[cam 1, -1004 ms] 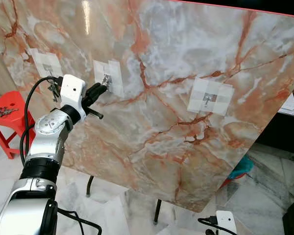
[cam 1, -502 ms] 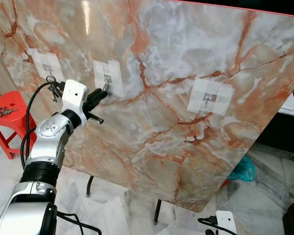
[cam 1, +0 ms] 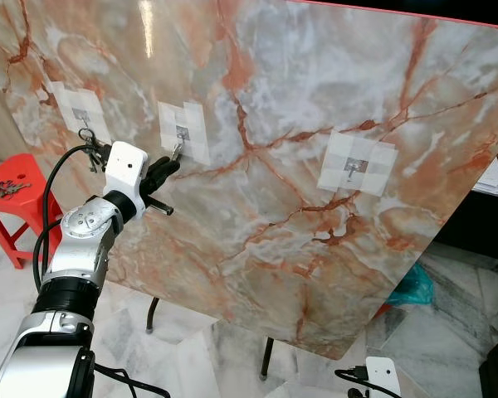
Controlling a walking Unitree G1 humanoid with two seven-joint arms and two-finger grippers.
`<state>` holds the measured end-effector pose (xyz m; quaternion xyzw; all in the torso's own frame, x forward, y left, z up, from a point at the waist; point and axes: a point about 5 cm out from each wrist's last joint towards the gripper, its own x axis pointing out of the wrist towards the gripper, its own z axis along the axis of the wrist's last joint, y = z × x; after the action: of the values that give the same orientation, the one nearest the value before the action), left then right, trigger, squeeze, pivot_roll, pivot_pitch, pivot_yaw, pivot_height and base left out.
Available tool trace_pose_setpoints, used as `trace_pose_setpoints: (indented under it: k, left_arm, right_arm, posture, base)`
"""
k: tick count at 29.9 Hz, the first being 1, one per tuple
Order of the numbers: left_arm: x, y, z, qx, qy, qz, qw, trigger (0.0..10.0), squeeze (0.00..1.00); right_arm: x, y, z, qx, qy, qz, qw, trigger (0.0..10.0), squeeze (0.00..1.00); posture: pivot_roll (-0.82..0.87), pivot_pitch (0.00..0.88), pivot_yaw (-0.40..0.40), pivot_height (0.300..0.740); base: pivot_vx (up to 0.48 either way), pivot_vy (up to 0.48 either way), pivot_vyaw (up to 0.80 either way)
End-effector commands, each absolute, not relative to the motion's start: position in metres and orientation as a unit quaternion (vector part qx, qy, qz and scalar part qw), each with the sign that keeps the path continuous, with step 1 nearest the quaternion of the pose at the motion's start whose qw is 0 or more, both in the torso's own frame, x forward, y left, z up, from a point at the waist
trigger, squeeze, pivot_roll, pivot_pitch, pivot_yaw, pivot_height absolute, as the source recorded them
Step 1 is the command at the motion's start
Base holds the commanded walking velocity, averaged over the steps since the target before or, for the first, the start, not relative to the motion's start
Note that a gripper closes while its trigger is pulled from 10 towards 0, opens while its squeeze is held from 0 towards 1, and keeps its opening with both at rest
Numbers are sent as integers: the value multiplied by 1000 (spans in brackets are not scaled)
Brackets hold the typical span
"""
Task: Hang keys on a hook
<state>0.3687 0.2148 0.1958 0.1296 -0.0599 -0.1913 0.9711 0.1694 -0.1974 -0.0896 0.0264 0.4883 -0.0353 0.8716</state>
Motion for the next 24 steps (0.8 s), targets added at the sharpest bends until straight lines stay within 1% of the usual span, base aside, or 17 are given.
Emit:
trace_pose_setpoints:
  k: [1,8,9,10,17,24]
  left_arm:
    - [366,217,199,143,-65,-192,969,10000,0]
    - [364,220,198,171,-72,-183,965,10000,0]
    - [364,219,198,172,-73,-189,964,10000,373]
    - [364,219,198,174,-74,-191,963,10000,1000]
    - [363,217,198,171,-76,-200,962,10000,1000]
    - [357,214,190,169,-60,-234,956,10000,1000]
  right_arm:
    - [169,-200,-90,25,490,-38,871,10000,0]
    - [168,-199,-90,25,490,-37,870,10000,0]
    - [168,-199,-90,25,490,-37,870,10000,0]
    - [168,-199,-90,25,490,-37,870,10000,0]
    - [168,-198,-90,26,490,-37,870,10000,0]
    - [169,-199,-90,25,491,-37,870,10000,0]
  posture:
    - [134,12,-59,740]
    - [135,13,-60,740]
    - [135,13,-60,740]
    - [135,13,-60,740]
    - [135,13,-60,740]
    - [137,13,-60,740]
  base:
    - [0,0,0]
    - [0,0,0]
    - [0,0,0]
    - [0,0,0]
    - [0,0,0]
    - [0,0,0]
